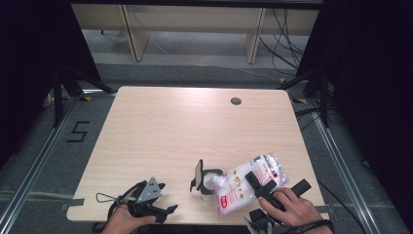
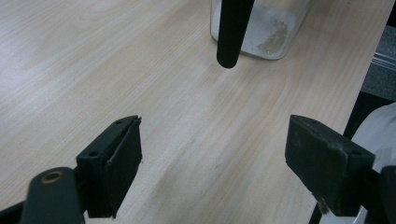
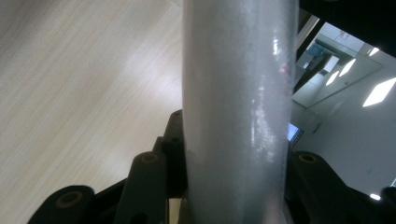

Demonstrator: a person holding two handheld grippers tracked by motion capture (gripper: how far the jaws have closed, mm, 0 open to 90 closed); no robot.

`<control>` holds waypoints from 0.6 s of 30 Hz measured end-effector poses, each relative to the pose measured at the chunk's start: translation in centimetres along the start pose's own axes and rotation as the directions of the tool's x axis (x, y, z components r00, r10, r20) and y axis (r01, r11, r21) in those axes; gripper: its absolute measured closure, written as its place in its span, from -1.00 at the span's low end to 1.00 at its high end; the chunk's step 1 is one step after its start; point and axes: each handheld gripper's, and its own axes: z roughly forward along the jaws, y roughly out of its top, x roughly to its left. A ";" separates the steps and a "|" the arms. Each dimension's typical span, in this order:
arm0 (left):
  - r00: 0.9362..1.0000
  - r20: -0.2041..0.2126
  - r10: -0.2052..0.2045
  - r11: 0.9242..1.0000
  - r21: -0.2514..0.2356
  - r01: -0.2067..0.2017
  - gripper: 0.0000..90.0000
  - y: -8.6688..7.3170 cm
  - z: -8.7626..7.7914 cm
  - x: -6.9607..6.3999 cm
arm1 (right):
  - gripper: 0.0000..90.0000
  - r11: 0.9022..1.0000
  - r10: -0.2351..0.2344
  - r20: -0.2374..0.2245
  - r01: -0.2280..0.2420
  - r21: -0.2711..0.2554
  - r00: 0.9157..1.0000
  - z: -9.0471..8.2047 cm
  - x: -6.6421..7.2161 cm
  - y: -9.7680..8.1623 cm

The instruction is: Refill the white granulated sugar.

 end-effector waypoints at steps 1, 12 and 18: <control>1.000 -0.002 0.000 1.000 0.001 0.000 -0.59 0.0 0.0 0.0 | 0.42 1.000 0.000 0.001 0.000 0.000 1.000 0.0 0.0 0.0; 1.000 -0.001 0.001 1.000 0.000 -0.001 -0.59 0.0 0.0 0.0 | 0.42 1.000 0.024 -0.001 -0.024 0.008 1.000 0.0 0.1 0.0; 1.000 -0.001 0.002 1.000 0.001 -0.002 -0.59 0.0 0.0 0.0 | 0.42 1.000 0.024 -0.001 -0.023 0.008 1.000 0.0 0.1 0.0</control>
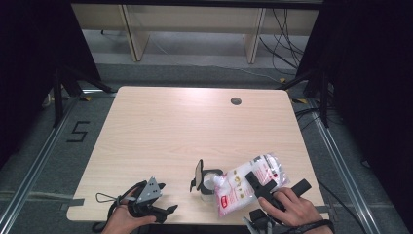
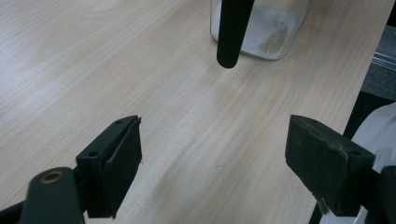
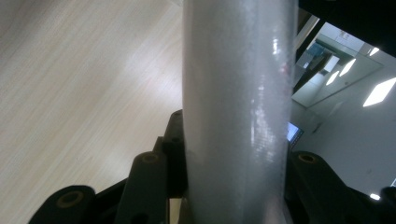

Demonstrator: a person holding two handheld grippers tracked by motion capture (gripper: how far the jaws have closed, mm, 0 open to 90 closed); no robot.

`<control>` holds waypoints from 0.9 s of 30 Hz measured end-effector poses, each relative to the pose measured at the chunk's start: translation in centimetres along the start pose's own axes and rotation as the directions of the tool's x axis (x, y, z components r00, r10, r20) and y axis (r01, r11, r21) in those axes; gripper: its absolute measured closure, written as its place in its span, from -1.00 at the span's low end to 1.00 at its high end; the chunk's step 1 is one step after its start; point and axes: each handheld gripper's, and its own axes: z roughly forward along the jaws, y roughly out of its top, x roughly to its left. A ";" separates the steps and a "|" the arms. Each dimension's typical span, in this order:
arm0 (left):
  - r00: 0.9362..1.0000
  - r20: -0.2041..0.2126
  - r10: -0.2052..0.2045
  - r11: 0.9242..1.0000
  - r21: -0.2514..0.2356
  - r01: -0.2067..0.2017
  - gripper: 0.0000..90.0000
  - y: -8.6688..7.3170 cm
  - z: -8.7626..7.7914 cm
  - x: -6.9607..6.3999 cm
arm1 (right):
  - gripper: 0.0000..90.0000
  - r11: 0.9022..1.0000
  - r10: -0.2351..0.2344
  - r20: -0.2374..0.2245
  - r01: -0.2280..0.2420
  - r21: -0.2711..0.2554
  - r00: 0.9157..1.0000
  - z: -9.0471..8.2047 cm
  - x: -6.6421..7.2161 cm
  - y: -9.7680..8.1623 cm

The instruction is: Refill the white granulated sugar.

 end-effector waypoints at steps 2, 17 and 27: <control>1.000 -0.001 0.000 1.000 0.000 0.000 -0.59 0.0 0.0 0.0 | 0.42 1.000 0.001 0.000 -0.001 0.000 1.000 0.0 0.0 0.0; 1.000 -0.001 0.000 1.000 0.000 0.000 -0.59 0.0 0.0 0.0 | 0.43 1.000 0.007 -0.005 -0.007 0.000 1.000 0.0 0.0 0.0; 1.000 -0.001 0.000 1.000 -0.001 0.000 -0.59 0.0 0.0 0.0 | 0.44 1.000 -0.012 -0.006 0.012 -0.009 1.000 0.0 0.0 -0.2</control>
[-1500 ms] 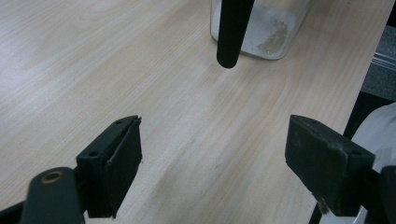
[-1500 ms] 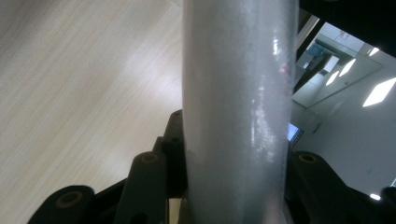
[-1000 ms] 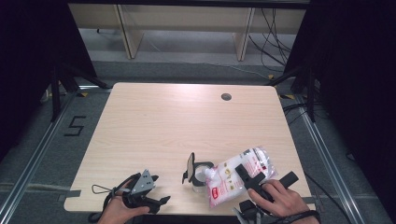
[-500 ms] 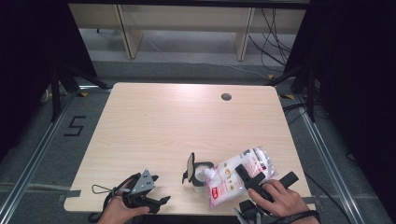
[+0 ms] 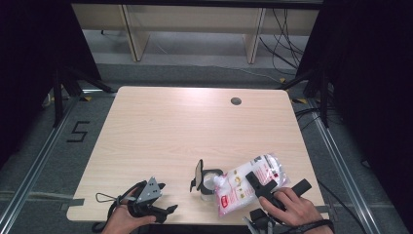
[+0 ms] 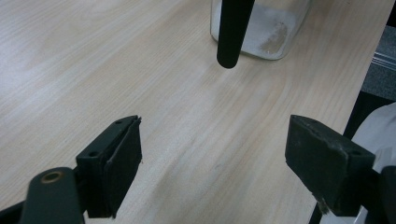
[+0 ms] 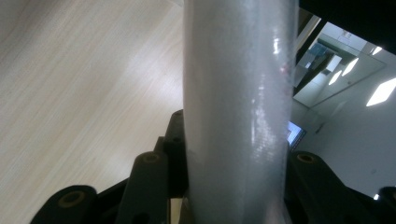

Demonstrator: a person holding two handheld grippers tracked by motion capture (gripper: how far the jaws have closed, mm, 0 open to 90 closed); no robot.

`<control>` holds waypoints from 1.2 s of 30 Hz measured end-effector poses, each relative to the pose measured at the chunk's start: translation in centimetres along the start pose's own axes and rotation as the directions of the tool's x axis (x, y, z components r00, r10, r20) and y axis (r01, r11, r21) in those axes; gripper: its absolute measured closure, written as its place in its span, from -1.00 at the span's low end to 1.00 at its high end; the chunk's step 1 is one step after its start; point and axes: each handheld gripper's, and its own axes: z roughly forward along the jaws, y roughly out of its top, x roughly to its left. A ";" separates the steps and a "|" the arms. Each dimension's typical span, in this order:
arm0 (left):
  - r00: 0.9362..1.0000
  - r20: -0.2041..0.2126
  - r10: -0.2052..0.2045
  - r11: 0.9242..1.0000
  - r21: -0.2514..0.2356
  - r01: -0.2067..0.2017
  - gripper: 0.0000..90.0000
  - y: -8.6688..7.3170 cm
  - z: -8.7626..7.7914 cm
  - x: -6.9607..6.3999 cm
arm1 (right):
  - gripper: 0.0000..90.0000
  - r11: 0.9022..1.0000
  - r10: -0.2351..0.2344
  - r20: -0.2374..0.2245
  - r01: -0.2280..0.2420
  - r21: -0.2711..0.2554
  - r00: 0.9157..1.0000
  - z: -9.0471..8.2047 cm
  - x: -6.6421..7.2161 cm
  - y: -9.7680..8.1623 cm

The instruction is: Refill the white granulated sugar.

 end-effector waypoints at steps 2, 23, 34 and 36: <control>1.000 0.000 0.000 1.000 0.000 0.000 -0.59 0.0 0.0 0.0 | 0.44 1.000 -0.001 0.000 0.001 0.000 1.000 0.0 0.0 0.0; 1.000 0.000 -0.001 1.000 0.000 0.001 -0.59 0.0 0.0 0.0 | 0.44 1.000 0.002 -0.001 -0.002 -0.001 1.000 0.0 0.0 0.0; 1.000 0.009 -0.005 1.000 -0.006 0.005 -0.59 0.0 0.0 0.0 | 0.45 1.000 -0.001 0.001 0.001 -0.002 1.000 0.0 0.0 0.0; 1.000 0.007 -0.002 1.000 -0.007 0.002 -0.59 0.0 0.0 0.0 | 0.45 1.000 0.000 0.000 0.000 -0.002 1.000 0.0 0.0 0.0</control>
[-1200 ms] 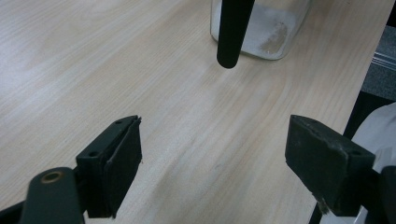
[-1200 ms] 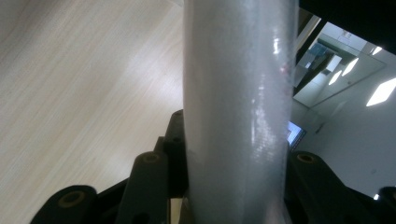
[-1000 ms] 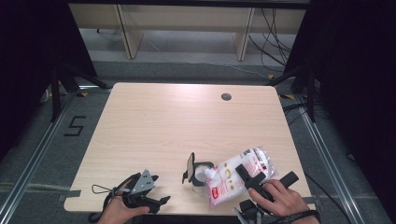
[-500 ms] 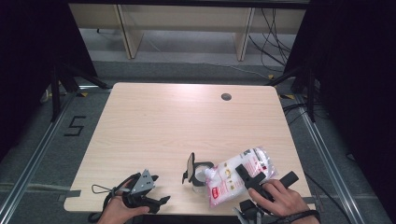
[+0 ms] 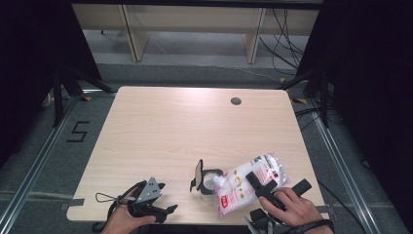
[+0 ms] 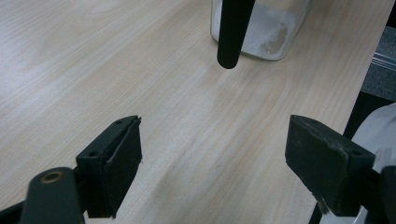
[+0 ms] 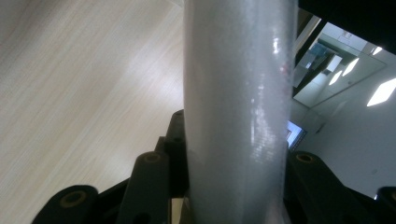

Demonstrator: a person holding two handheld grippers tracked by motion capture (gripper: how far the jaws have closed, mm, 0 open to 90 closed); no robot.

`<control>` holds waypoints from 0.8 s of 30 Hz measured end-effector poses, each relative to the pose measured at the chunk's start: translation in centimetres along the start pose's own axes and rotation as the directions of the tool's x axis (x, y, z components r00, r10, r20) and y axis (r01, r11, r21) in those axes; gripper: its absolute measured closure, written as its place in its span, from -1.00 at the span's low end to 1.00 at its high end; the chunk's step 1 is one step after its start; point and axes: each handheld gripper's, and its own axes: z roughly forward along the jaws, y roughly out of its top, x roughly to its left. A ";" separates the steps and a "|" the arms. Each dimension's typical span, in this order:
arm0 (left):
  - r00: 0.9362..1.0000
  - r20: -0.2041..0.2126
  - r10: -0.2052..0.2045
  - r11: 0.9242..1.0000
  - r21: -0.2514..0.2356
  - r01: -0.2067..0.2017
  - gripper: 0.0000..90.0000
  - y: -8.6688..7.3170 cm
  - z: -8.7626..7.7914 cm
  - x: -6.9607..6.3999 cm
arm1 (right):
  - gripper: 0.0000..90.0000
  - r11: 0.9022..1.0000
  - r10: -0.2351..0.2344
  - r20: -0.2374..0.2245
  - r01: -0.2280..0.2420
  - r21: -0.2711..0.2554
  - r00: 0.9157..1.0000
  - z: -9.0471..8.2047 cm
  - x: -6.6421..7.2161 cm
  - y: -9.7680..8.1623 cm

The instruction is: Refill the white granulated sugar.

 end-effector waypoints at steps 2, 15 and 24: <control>1.000 -0.001 0.001 1.000 0.000 -0.001 -0.59 0.0 0.0 0.0 | 0.45 1.000 0.000 0.000 0.000 0.000 1.000 0.0 0.0 0.0; 1.000 0.002 -0.002 1.000 0.001 0.002 -0.59 0.0 0.0 0.0 | 0.46 1.000 0.004 -0.001 -0.004 -0.001 1.000 0.0 0.0 0.0; 1.000 -0.001 0.003 1.000 0.001 -0.003 -0.59 0.0 0.0 0.0 | 0.46 1.000 0.003 -0.001 -0.003 -0.001 1.000 0.0 0.0 0.0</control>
